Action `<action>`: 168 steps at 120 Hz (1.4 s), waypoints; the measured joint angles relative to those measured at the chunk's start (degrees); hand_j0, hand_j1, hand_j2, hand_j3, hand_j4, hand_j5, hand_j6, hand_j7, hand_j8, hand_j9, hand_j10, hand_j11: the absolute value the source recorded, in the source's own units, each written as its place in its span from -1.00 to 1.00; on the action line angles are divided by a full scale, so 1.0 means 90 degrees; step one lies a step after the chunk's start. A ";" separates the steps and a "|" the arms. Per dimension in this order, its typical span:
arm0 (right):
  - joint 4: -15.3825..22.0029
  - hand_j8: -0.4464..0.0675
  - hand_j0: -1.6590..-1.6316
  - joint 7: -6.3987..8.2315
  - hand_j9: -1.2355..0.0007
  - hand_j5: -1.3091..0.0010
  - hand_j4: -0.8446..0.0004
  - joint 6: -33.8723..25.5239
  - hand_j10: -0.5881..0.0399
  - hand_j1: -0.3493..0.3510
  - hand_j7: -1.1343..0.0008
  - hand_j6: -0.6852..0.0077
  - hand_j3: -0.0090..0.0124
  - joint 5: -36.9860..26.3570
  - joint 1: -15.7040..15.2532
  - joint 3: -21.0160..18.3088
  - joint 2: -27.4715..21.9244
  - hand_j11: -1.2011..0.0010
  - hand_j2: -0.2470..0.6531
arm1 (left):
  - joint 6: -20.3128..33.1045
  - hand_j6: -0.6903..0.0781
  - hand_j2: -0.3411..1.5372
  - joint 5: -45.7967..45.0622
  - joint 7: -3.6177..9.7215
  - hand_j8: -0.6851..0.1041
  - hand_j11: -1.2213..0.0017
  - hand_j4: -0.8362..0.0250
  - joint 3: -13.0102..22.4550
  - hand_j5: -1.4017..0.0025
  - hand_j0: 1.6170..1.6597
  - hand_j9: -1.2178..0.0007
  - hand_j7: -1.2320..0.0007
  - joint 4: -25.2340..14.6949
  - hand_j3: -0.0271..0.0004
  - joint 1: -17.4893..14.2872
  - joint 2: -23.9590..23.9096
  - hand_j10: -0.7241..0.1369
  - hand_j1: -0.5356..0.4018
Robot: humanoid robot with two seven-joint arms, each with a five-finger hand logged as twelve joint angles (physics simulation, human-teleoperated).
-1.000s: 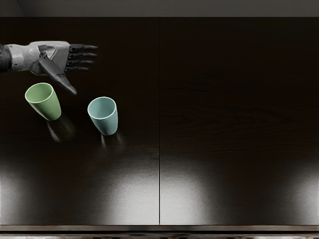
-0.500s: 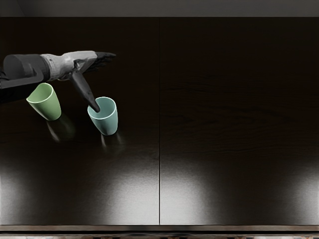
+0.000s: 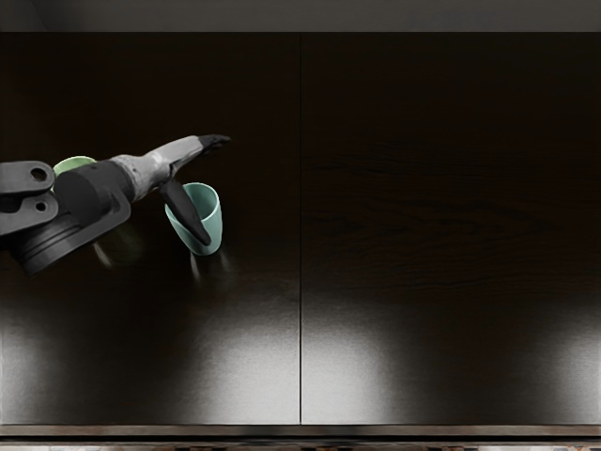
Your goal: Pick up cup and place in cup with left hand
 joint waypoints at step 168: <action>0.0000 0.74 -0.93 0.0000 1.00 1.00 1.00 0.0000 0.87 -1.00 1.00 0.98 -0.16 0.0000 0.0000 0.0000 0.0000 1.00 -0.45 | 0.0255 -0.27 -0.54 0.0409 0.0048 -0.08 0.08 -0.04 0.0463 0.19 0.86 0.08 0.08 -0.0340 0.97 -0.0332 0.0212 -0.17 -0.10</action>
